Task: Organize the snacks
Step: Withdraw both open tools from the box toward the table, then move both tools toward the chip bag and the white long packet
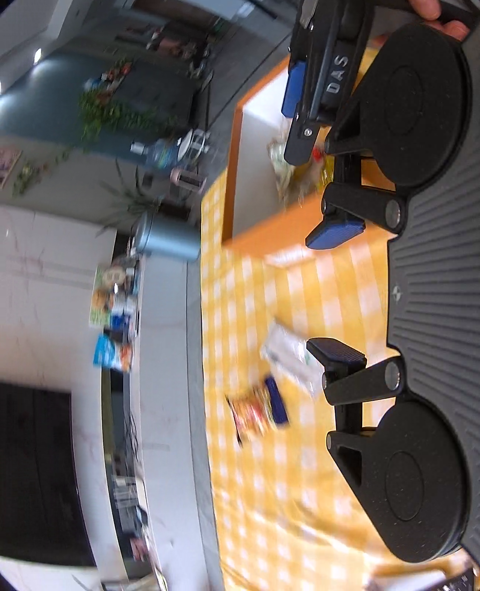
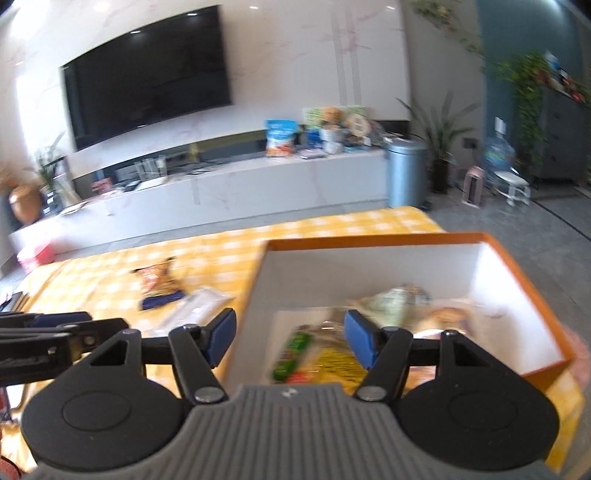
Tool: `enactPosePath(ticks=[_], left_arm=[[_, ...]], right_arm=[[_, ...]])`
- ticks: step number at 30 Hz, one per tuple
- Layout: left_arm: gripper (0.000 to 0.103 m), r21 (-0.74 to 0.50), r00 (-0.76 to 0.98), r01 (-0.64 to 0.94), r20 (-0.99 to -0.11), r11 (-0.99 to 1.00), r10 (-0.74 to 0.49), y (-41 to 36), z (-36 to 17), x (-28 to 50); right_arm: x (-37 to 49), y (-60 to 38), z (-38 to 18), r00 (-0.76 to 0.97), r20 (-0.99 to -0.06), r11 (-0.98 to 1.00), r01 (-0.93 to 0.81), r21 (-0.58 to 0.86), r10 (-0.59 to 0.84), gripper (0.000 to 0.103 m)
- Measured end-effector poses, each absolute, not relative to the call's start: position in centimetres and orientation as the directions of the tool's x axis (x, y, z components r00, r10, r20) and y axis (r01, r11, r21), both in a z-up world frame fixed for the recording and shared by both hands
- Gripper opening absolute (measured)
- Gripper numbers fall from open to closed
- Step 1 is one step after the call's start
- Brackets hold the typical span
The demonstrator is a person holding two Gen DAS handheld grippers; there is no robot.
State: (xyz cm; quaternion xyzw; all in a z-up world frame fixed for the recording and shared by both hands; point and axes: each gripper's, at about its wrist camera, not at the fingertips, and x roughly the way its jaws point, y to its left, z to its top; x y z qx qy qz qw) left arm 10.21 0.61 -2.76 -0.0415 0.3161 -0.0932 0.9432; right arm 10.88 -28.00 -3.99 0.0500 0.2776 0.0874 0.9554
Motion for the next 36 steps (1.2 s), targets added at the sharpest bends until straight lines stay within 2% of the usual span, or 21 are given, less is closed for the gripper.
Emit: enactPosePath(ticks=[4,9,17,20,28,31,36], left_arm=[[0.065,-0.118,0.788,0.072,-0.602,0.99,-0.129,3.6,-3.6,9.7],[0.065,-0.149,0.79,-0.001,-0.606,0.989,-0.091,7.3,-4.6,9.9],[0.07,-0.15,0.778,-0.073,-0.627,0.986,-0.038,10.6,-6.7,11.8],[0.07,-0.154,0.768,-0.092,-0.639,0.984,-0.028,11.5,-7.6,13.2],[0.07,-0.161,0.743,-0.123,-0.669,0.979,-0.016,12.9,-9.8,16.8],[0.07,-0.161,0.738,-0.135,-0.675,0.978,-0.009,13.5,-10.3,17.9],[0.07,-0.166,0.729,-0.159,-0.685,0.973,0.002,14.5,-11.2,19.1]], right_arm=[[10.6,-24.3,-4.4,0.826,-0.514,0.972,-0.215,0.09,0.23,0.068],[11.6,-21.0,-4.9,0.78,-0.541,0.948,-0.291,0.129,0.313,0.068],[14.8,-16.0,-7.2,0.732,-0.602,0.946,-0.29,0.147,0.318,0.069],[16.5,-14.6,-8.3,0.71,-0.634,0.951,-0.262,0.164,0.305,0.076],[21.4,-12.8,-11.4,0.668,-0.699,0.967,-0.173,0.187,0.255,0.078],[23.5,-12.2,-12.7,0.653,-0.724,0.974,-0.132,0.183,0.224,0.089],[26.3,-11.5,-14.8,0.615,-0.769,0.982,-0.066,0.175,0.178,0.09]])
